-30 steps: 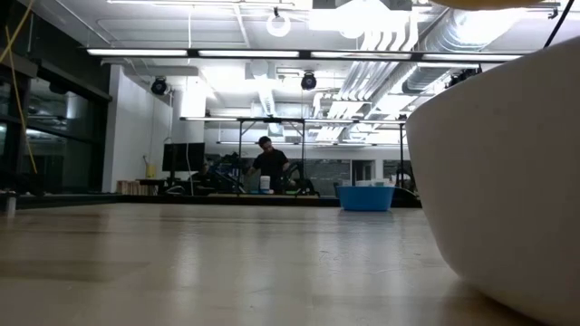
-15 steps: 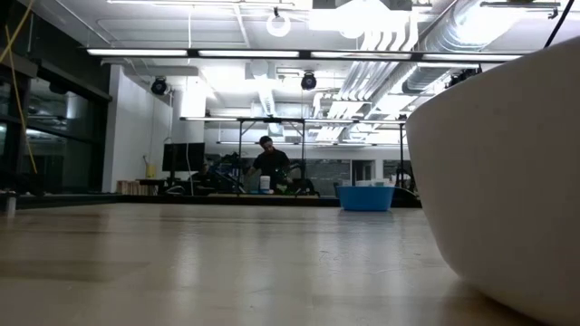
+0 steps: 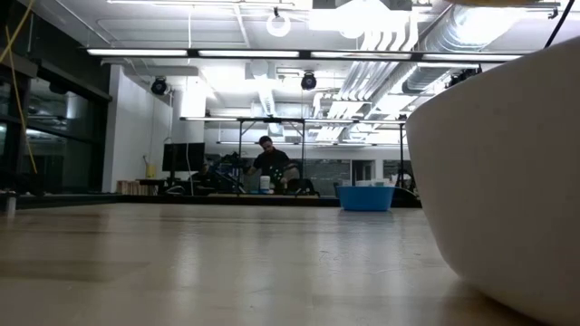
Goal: Nest bowls inside each other
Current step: Stack the yellow bowl on the red bowl
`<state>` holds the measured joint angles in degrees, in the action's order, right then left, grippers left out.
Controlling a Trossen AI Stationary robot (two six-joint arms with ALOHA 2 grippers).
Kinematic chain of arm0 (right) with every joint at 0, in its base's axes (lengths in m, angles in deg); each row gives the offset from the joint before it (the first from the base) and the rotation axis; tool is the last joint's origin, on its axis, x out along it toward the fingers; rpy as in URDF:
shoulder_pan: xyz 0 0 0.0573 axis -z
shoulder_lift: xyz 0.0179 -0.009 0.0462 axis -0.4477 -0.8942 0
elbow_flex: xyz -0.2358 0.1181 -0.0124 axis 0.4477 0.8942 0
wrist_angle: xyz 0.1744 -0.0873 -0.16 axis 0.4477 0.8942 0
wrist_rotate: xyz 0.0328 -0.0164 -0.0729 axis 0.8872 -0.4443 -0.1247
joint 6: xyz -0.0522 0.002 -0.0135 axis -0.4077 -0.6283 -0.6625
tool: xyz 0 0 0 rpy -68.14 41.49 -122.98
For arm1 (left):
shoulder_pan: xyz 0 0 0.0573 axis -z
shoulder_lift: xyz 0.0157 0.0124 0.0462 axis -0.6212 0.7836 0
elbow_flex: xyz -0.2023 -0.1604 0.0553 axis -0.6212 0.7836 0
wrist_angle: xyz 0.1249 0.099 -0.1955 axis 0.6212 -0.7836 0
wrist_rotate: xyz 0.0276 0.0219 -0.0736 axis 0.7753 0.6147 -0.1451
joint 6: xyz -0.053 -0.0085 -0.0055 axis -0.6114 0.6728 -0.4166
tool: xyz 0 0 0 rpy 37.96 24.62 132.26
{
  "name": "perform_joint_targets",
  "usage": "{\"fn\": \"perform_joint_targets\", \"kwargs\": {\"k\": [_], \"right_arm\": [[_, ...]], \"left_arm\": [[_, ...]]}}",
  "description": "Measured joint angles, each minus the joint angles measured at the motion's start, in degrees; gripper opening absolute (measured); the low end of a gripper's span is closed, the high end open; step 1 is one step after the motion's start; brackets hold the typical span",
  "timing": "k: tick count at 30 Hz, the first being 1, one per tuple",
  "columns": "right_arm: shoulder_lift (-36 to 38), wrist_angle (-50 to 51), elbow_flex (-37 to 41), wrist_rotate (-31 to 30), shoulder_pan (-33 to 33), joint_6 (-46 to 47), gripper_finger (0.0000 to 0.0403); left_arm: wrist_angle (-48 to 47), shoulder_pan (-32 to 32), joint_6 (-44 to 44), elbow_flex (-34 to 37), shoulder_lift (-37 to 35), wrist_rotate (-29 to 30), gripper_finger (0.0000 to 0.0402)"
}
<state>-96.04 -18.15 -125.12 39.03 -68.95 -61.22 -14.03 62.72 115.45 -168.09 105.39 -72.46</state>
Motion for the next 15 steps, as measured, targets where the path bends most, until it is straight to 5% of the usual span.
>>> {"fn": "perform_joint_targets", "kwargs": {"k": [15], "right_arm": [[0.00,0.04,-0.02,-0.41,0.08,0.05,0.0002]], "left_arm": [[-4.07,0.04,-5.04,-0.02,0.04,1.71,0.0051]]}}
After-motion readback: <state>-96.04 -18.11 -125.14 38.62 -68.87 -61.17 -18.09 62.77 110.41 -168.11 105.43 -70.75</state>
